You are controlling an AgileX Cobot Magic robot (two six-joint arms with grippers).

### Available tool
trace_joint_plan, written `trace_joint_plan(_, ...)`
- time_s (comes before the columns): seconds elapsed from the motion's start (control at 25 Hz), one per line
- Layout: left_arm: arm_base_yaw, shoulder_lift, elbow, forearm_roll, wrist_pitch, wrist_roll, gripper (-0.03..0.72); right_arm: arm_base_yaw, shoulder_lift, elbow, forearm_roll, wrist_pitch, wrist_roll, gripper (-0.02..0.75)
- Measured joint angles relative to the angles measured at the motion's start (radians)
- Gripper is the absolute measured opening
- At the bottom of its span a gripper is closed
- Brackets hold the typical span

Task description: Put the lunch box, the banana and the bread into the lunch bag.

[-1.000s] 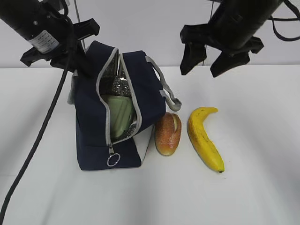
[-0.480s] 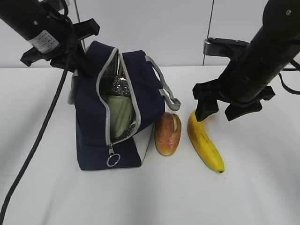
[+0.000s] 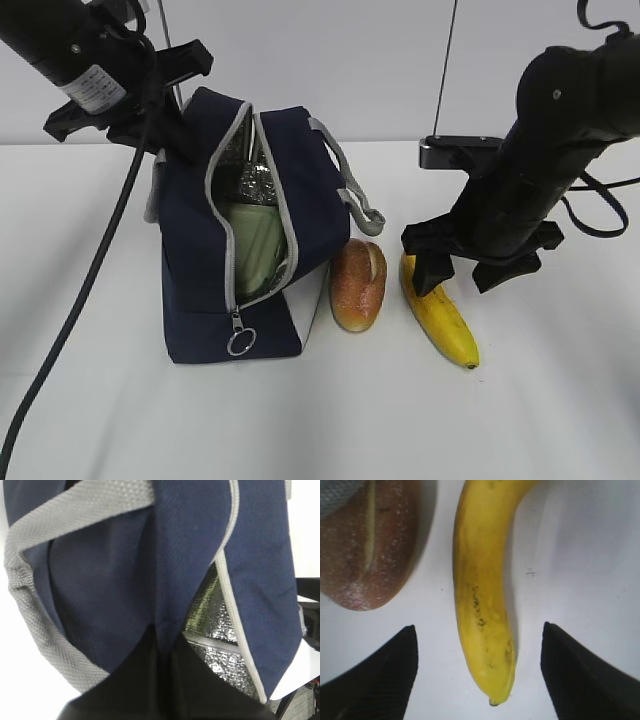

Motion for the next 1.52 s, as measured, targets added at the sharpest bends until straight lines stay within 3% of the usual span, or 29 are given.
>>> trace_joint_plan(0.68,0.0,0.0,0.0,0.001,0.0,0.0,0.001,0.0,0.132,-0.043,0.031,-0.059,-0.012,0.577)
trace_joint_plan(0.84,0.0,0.0,0.0,0.002,0.0,0.0,0.001,0.0,0.153,-0.066,0.031,-0.042,-0.012,0.5)
trace_joint_plan(1.08,0.0,0.0,0.0,0.003,0.0,0.0,0.001,0.0,0.162,-0.081,0.034,-0.035,-0.032,0.298)
trace_joint_plan(1.28,0.0,0.0,0.0,0.003,0.0,0.0,0.001,0.0,0.162,-0.085,0.032,-0.027,-0.032,0.281)
trace_joint_plan(1.52,0.0,0.0,0.0,0.004,0.0,0.0,0.001,0.0,0.165,-0.197,-0.068,0.127,-0.007,0.281)
